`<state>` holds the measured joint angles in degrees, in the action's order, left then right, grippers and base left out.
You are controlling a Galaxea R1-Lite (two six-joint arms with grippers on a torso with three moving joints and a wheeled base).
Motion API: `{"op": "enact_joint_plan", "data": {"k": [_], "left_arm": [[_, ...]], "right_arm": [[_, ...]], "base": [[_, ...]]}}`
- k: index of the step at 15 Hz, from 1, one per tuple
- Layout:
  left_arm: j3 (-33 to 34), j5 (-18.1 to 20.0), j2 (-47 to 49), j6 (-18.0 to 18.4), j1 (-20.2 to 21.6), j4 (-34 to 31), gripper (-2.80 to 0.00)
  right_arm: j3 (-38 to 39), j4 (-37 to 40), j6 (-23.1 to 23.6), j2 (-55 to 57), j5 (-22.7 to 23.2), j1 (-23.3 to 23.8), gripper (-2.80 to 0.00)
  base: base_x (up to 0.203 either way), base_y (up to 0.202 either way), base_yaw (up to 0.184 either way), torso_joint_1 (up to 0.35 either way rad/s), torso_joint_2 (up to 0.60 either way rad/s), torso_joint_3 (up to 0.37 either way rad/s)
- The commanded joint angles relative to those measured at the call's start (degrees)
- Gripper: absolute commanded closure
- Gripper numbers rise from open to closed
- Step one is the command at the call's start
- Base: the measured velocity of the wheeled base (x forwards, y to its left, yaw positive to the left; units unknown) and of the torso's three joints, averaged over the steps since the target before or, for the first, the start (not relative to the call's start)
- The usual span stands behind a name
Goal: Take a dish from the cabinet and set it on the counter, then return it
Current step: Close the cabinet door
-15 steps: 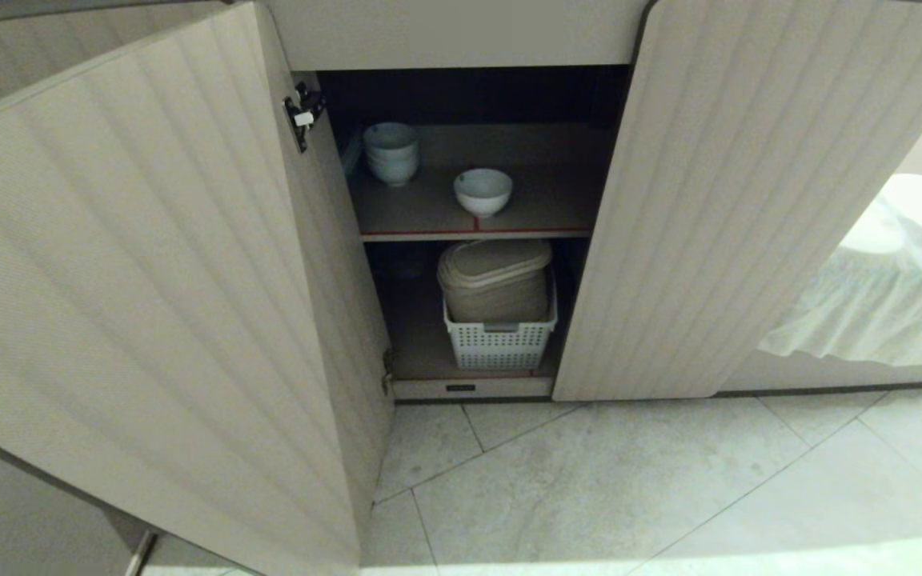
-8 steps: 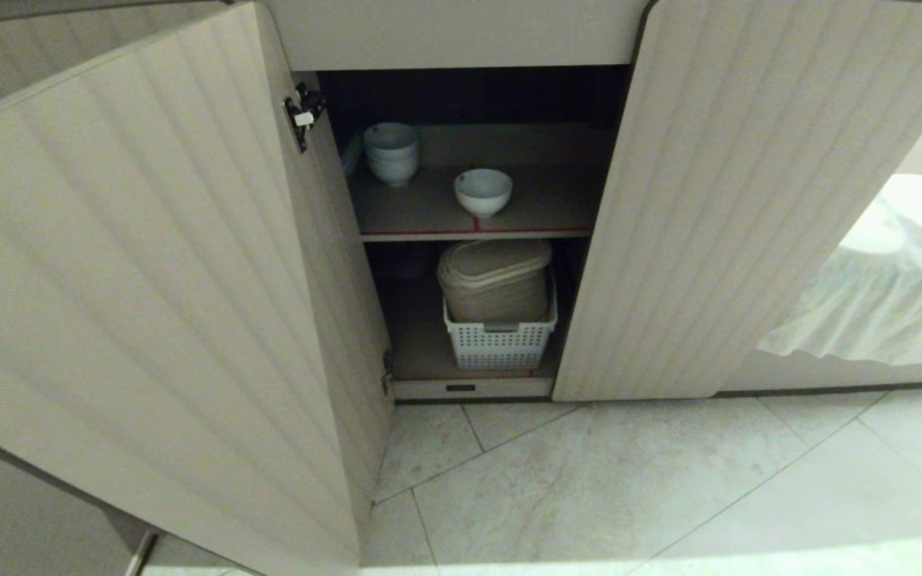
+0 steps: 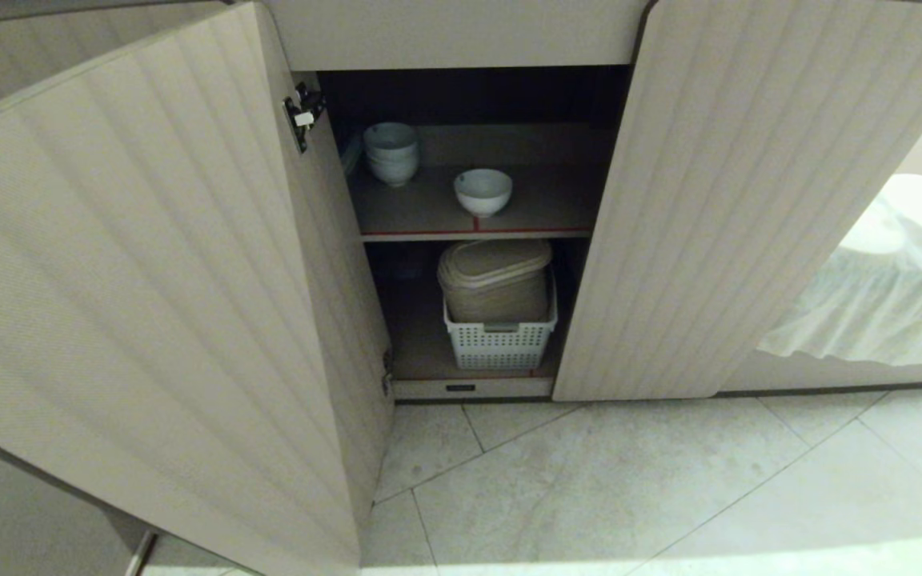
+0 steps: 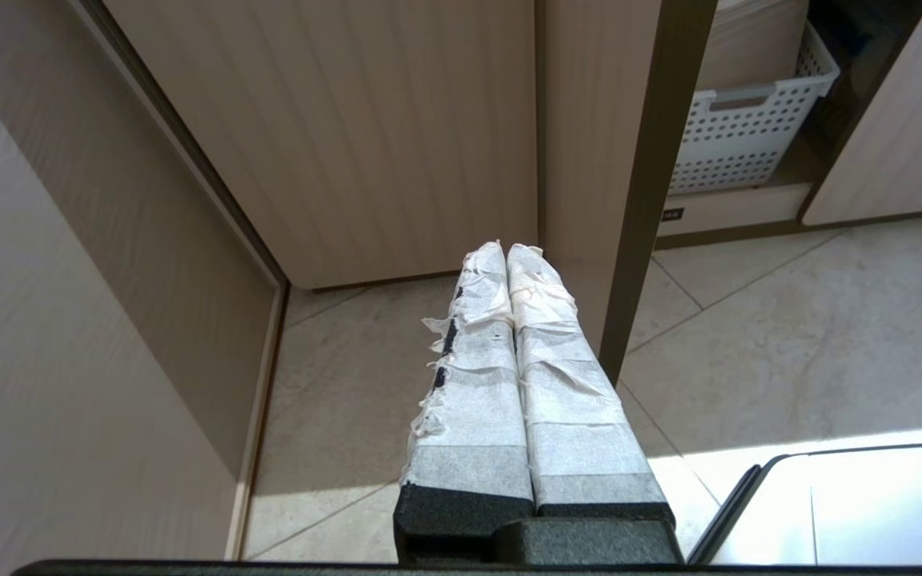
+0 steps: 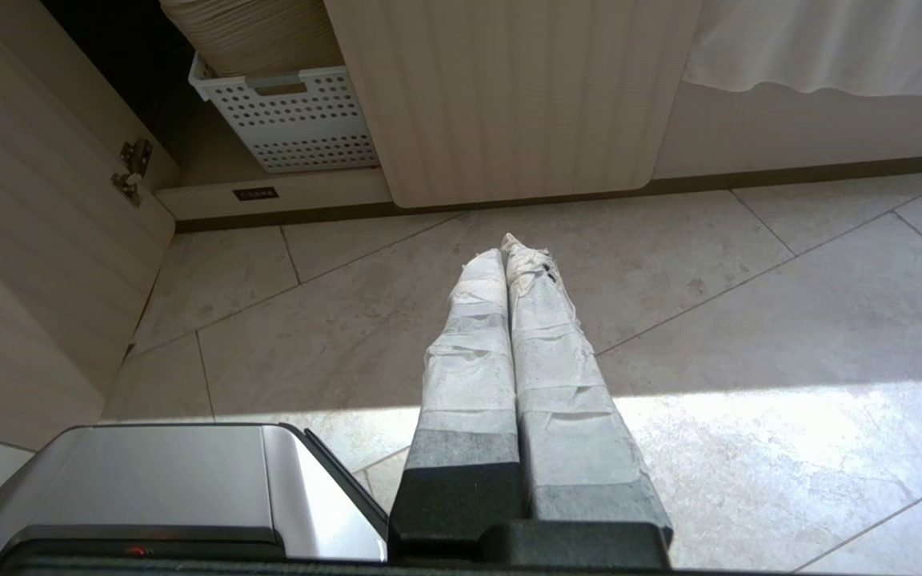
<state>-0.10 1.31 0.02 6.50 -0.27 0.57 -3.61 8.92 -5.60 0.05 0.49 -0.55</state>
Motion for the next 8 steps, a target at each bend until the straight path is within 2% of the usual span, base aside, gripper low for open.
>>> {"op": "enact_joint_plan", "data": {"k": [1, 3, 5, 8], "left_arm": [[-0.1, 0.1, 0.0, -0.4, 0.0, 0.0, 0.0], [-0.1, -0.4, 0.0, -1.8, -0.1, 0.1, 0.0], [-3.1, -0.8, 1.0, -3.0, -0.1, -0.4, 0.0], [-3.7, -4.4, 1.0, -3.6, -0.1, -0.9, 0.0]], "right_arm": [[0.0, 0.0, 0.0, 0.0, 0.0, -0.1, 0.0], [0.0, 0.0, 0.0, 0.0, 0.0, -0.1, 0.0], [0.0, 0.0, 0.0, 0.0, 0.0, 0.0, 0.0], [0.0, 0.0, 0.0, 0.0, 0.0, -0.1, 0.0]], "base": [[0.0, 0.0, 0.0, 0.0, 0.0, 0.0], [0.0, 0.0, 0.0, 0.0, 0.0, 0.0], [0.0, 0.0, 0.0, 0.0, 0.0, 0.0], [0.0, 0.0, 0.0, 0.0, 0.0, 0.0]]}}
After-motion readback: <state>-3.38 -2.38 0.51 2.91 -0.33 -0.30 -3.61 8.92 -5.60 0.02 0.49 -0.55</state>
